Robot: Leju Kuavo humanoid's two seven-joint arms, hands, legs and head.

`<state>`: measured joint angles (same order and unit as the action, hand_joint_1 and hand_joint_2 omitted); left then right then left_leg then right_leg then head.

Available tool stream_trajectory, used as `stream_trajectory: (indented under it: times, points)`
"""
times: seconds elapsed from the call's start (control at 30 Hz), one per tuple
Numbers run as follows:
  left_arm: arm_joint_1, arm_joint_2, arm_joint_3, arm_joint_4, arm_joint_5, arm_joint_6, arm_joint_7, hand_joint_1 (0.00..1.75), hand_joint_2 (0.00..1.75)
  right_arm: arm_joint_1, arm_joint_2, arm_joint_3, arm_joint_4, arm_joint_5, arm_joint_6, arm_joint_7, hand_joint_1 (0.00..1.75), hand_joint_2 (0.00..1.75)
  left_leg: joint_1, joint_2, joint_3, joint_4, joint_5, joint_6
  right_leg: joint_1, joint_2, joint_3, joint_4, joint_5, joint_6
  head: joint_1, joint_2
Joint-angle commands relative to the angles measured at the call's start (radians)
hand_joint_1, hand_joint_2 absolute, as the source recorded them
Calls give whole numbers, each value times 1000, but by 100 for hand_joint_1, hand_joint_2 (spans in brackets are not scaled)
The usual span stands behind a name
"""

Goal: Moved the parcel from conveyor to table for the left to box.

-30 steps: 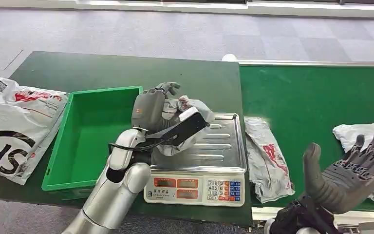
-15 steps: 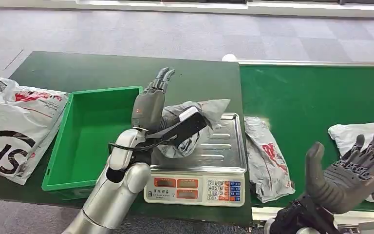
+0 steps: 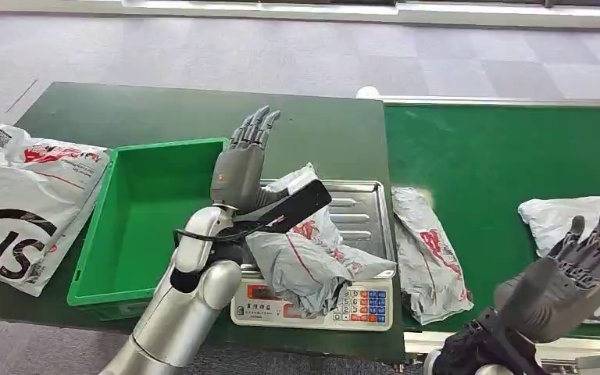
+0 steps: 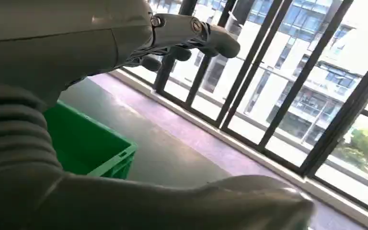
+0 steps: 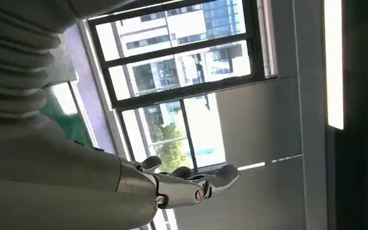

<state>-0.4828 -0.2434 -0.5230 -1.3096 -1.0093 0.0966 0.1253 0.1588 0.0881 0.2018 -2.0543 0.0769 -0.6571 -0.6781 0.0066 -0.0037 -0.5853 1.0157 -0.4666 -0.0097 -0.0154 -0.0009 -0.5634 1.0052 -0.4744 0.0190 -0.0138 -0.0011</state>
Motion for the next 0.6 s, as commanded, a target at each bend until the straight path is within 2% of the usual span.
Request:
stream_trajectory:
  times: [0.03,0.07,0.1,0.13,0.17,0.2,0.27,0.33,0.43,0.47,0.5,0.6]
  points:
    - [305,530,921,9,911,-767,-505,175,175,129,261,-952,-20,-348,1113,287,0,0,-2,16,14,-13,-3,-1,-2,16,12,-6,1,-3,1,0]
    - [308,483,916,-33,867,-768,-485,143,175,110,261,-939,-19,-332,1117,302,0,0,-3,20,18,-17,-3,-3,-2,20,14,-7,0,-6,0,0]
    - [322,463,876,-87,794,-718,-469,0,175,106,261,-914,-24,-318,1095,304,0,0,0,22,25,-15,-11,-8,1,21,17,-6,-5,-11,1,0]
    - [338,455,819,-145,677,-625,-471,0,175,107,261,-892,-31,-305,1074,301,0,0,-3,18,24,-7,-13,-9,0,15,15,3,-12,-11,-1,0]
    - [345,445,762,-179,579,-552,-465,0,175,107,261,-875,-37,-296,1060,299,0,0,-2,21,21,-6,-12,-10,1,18,5,6,-10,-13,-3,0]
    - [364,473,657,-227,411,-471,-456,0,175,106,261,-861,-39,-287,1055,299,0,0,-1,17,21,-6,-8,-12,2,14,-1,4,-9,-14,-4,0]
    - [359,483,597,-232,398,-407,-461,0,175,102,261,-854,-30,-277,1053,299,0,0,1,9,19,-7,-6,-9,5,7,1,3,-10,-13,-3,0]
    - [306,403,681,-235,570,-257,-514,0,175,117,261,-830,-31,-281,1019,291,0,0,1,10,18,-6,-8,-12,4,7,0,4,-11,-15,-3,0]
    - [291,431,665,-247,600,-252,-481,0,175,128,261,-817,-37,-279,1009,285,0,0,1,3,16,-5,-7,-11,5,0,1,4,-11,-15,-3,0]
    - [257,349,768,-246,778,-198,-512,0,175,132,261,-810,-39,-280,991,288,0,0,2,0,15,-6,-6,-11,5,-3,3,3,-11,-15,-3,0]
    - [227,320,829,-248,855,-135,-518,0,175,132,261,-802,-37,-277,983,289,0,0,3,4,15,-6,-7,-11,5,2,2,4,-11,-15,-3,0]
    - [197,353,886,-231,1007,-52,-494,0,175,117,261,-796,-32,-260,969,286,0,0,2,4,15,-5,-6,-12,4,2,1,4,-9,-14,-3,0]
